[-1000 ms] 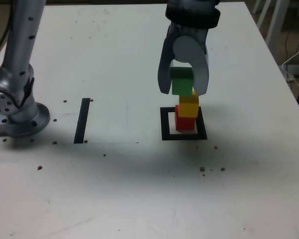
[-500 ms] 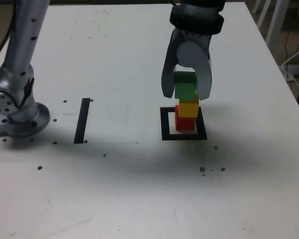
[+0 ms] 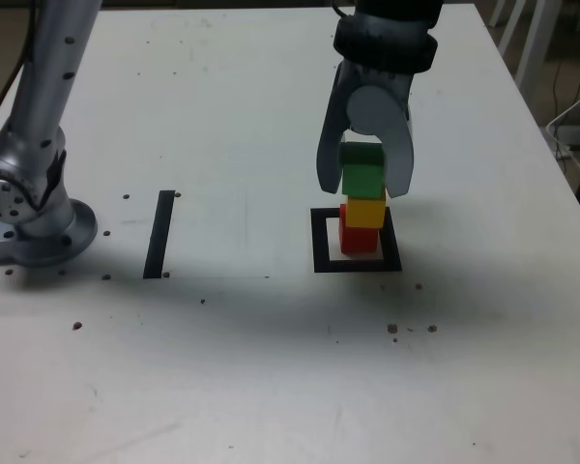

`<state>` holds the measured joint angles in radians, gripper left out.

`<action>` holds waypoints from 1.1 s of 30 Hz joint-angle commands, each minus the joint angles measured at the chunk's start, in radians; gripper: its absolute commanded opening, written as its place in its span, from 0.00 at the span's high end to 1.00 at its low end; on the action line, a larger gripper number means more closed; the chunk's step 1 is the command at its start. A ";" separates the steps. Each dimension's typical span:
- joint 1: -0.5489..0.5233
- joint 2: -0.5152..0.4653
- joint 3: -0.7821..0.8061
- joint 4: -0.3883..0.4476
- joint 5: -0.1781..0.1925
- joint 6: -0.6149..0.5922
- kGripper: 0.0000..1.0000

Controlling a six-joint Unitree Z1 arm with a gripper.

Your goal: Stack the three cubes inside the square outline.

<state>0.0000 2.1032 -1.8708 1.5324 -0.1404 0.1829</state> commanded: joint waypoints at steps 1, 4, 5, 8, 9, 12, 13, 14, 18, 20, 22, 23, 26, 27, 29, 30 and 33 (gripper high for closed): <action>0.002 0.006 -0.002 -0.002 0.001 0.007 0.40; 0.003 0.006 -0.001 -0.007 0.002 0.015 0.18; 0.003 0.006 0.001 -0.008 0.002 0.016 0.14; 0.004 0.006 0.004 -0.009 0.004 0.018 0.06; 0.005 0.006 0.005 -0.009 0.004 0.019 0.05; 0.007 0.005 0.009 -0.009 0.005 0.019 0.04; 0.007 0.004 0.011 -0.009 0.005 0.020 0.04; 0.008 0.003 0.013 -0.009 0.005 0.020 0.04; 0.011 -0.013 0.024 -0.010 0.010 0.020 0.03; 0.012 -0.029 0.032 -0.011 0.017 0.020 0.02; 0.015 -0.055 0.045 -0.010 0.028 0.019 0.02; 0.015 -0.068 0.052 -0.010 0.033 0.018 0.01; 0.017 -0.110 0.072 -0.009 0.048 0.013 0.01; 0.017 -0.124 0.079 -0.009 0.053 0.011 0.01; 0.018 -0.152 0.097 -0.009 0.061 0.007 0.01; 0.019 -0.166 0.108 -0.009 0.065 0.005 0.01; 0.026 -0.206 0.149 -0.009 0.075 0.000 0.01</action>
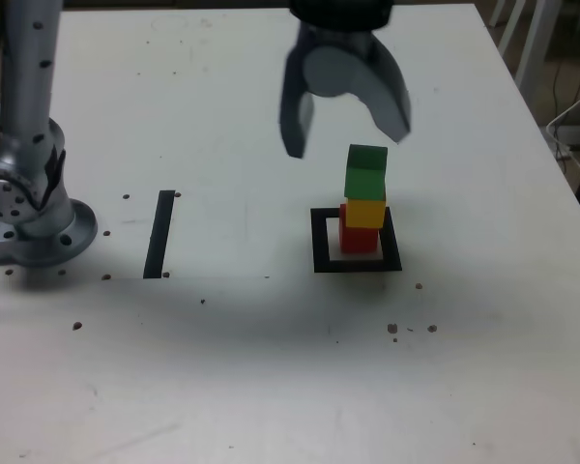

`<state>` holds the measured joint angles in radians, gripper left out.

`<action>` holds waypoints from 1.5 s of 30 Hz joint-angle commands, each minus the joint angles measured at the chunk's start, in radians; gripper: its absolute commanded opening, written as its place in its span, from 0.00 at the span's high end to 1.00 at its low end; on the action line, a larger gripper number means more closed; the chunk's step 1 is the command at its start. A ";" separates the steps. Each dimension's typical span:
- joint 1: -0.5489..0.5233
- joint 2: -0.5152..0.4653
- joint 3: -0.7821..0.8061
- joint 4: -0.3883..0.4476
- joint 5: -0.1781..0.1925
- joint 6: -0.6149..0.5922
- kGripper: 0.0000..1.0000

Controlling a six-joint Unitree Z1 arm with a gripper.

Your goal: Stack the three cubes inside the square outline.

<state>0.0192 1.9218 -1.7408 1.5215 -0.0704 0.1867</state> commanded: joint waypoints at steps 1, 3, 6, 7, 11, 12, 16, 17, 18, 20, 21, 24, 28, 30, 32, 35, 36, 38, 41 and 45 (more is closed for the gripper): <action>0.011 -0.038 0.035 0.001 0.009 -0.005 0.01; 0.022 -0.064 0.072 0.000 0.016 -0.006 0.01; 0.042 -0.112 0.150 -0.014 0.026 -0.006 0.01; 0.047 -0.128 0.178 -0.022 0.029 -0.006 0.01; 0.061 -0.192 0.303 -0.067 0.035 -0.008 0.00; 0.064 -0.208 0.335 -0.079 0.037 -0.008 0.00; 0.077 -0.267 0.445 -0.112 0.045 -0.008 0.00; 0.079 -0.282 0.469 -0.118 0.048 -0.008 0.00; 0.081 -0.296 0.490 -0.124 0.050 -0.008 0.00; 0.082 -0.323 0.531 -0.137 0.055 -0.009 0.00; 0.082 -0.335 0.551 -0.144 0.058 -0.011 0.00; 0.083 -0.369 0.609 -0.170 0.071 -0.021 0.00; 0.097 -0.398 0.696 -0.220 0.093 -0.037 0.00; 0.111 -0.403 0.738 -0.245 0.099 -0.036 0.00; 0.125 -0.406 0.777 -0.270 0.101 -0.032 0.00; 0.139 -0.409 0.824 -0.296 0.100 -0.025 0.00; 0.141 -0.410 0.836 -0.302 0.099 -0.024 0.00; 0.142 -0.413 0.856 -0.312 0.096 -0.023 0.00; 0.142 -0.416 0.884 -0.327 0.091 -0.023 0.00; 0.142 -0.417 0.922 -0.354 0.083 -0.023 0.00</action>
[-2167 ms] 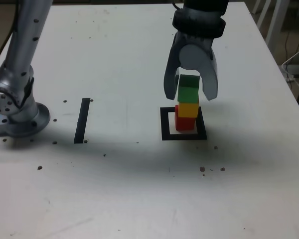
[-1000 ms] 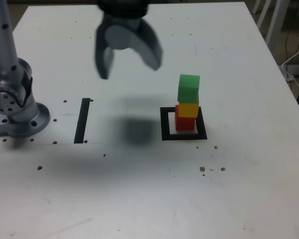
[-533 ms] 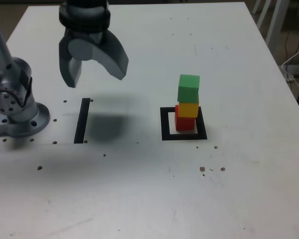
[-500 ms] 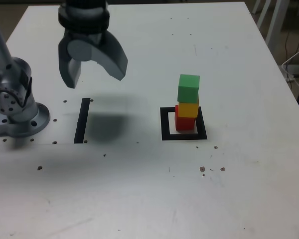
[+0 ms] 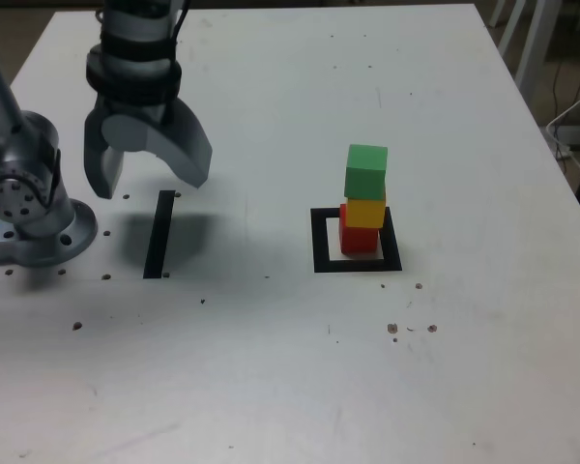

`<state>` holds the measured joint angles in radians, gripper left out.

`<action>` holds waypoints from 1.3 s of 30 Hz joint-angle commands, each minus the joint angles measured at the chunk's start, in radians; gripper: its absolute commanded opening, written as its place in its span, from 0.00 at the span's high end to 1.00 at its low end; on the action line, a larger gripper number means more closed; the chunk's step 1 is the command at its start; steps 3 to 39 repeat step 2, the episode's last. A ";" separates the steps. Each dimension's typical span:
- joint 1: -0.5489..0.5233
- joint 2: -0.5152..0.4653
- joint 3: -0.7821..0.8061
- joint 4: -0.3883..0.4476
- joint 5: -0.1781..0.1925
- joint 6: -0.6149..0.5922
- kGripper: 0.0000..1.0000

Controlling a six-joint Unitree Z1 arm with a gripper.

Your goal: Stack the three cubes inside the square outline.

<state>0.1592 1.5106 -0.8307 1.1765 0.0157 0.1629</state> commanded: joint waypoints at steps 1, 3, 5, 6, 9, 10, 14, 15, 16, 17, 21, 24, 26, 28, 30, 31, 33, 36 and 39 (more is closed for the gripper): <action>0.002 -0.006 0.019 -0.015 -0.004 0.001 0.00; 0.002 -0.006 0.025 -0.022 -0.005 0.001 0.00; 0.002 -0.006 0.025 -0.022 -0.005 0.001 0.00; 0.002 -0.006 0.025 -0.022 -0.005 0.001 0.00; 0.002 -0.006 0.025 -0.022 -0.005 0.001 0.00; 0.002 -0.006 0.025 -0.022 -0.005 0.001 0.00; 0.002 -0.006 0.025 -0.022 -0.005 0.001 0.00; 0.002 -0.006 0.025 -0.022 -0.005 0.001 0.00; 0.002 -0.006 0.025 -0.022 -0.005 0.001 0.00; 0.002 -0.006 0.025 -0.022 -0.005 0.001 0.00; 0.002 -0.006 0.025 -0.022 -0.005 0.001 0.00; 0.002 -0.006 0.025 -0.022 -0.005 0.001 0.00; 0.002 -0.006 0.025 -0.022 -0.005 0.001 0.00; 0.002 -0.006 0.025 -0.022 -0.005 0.001 0.00; 0.002 -0.006 0.025 -0.022 -0.005 0.001 0.00; 0.002 -0.006 0.025 -0.022 -0.005 0.001 0.00; 0.002 -0.006 0.025 -0.022 -0.005 0.001 0.00; 0.002 -0.006 0.025 -0.022 -0.005 0.001 0.00; 0.002 -0.006 0.025 -0.022 -0.005 0.001 0.00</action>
